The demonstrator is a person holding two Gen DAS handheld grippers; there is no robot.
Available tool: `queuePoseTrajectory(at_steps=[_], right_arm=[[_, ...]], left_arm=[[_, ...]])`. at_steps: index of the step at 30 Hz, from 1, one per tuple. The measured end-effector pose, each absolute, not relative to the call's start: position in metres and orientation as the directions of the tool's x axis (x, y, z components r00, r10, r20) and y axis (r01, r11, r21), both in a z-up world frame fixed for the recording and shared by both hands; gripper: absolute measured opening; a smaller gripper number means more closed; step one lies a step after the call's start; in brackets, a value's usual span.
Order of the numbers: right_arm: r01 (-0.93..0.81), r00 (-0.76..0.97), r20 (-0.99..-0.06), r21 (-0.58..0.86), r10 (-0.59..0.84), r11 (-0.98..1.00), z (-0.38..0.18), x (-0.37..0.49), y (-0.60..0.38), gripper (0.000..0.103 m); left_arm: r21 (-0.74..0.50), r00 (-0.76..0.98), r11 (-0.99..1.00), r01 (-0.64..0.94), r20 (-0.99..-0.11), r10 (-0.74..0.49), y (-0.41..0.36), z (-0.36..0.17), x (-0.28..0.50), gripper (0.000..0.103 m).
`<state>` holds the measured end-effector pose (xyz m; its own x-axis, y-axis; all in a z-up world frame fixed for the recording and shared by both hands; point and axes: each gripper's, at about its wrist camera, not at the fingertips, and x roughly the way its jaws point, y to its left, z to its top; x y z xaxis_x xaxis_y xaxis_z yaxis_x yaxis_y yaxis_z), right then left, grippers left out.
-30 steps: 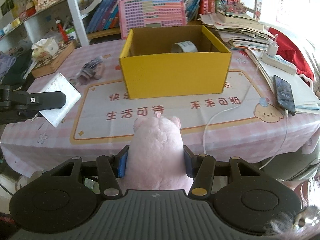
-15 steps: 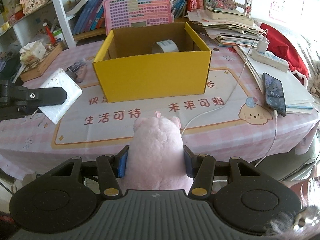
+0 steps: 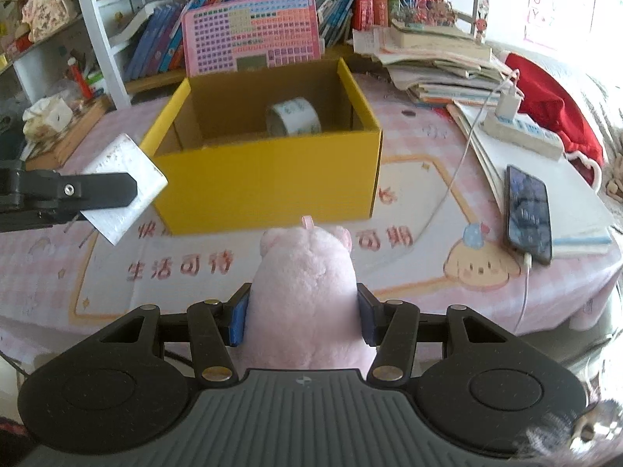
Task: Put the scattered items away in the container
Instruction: 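Lower the held plush and charger into the yellow box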
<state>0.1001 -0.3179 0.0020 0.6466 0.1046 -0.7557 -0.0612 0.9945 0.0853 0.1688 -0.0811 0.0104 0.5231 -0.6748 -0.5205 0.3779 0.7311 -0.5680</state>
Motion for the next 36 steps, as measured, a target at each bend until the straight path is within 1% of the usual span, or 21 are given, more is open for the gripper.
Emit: queuePoseTrajectory(at_steps=[5,15,18,21,26,31,36], right_arm=[[-0.092,0.685,-0.715,0.102,0.138,0.99,0.016,0.125,-0.332,0.05],[-0.182,0.765,-0.611,0.1,0.205,0.978,0.055,0.17,-0.352,0.05],[-0.224,0.774,-0.588,0.094,0.235,0.97,0.063,0.188,-0.349,0.05],[-0.279,0.774,-0.574,0.068,0.267,0.958,0.065,0.208,-0.34,0.051],[-0.392,0.725,-0.616,-0.001,0.308,0.92,0.048,0.249,-0.318,0.051],[-0.483,0.635,-0.695,-0.017,0.337,0.875,0.019,0.286,-0.3,0.051],[-0.519,0.546,-0.771,-0.003,0.328,0.855,-0.005,0.311,-0.293,0.051]], left_arm=[[-0.529,0.556,0.755,0.387,-0.519,-0.649,-0.092,0.019,0.187,0.026],[-0.485,0.631,0.803,0.345,-0.513,-0.582,-0.101,0.033,0.219,0.026],[-0.462,0.645,0.823,0.332,-0.525,-0.555,-0.104,0.034,0.228,0.026],[-0.408,0.659,0.852,0.328,-0.547,-0.516,-0.108,0.032,0.24,0.026],[-0.247,0.673,0.907,0.343,-0.609,-0.42,-0.12,0.022,0.267,0.026],[-0.205,0.651,0.923,0.327,-0.659,-0.377,-0.125,0.007,0.289,0.026],[-0.15,0.622,0.93,0.336,-0.705,-0.339,-0.134,-0.009,0.304,0.026]])
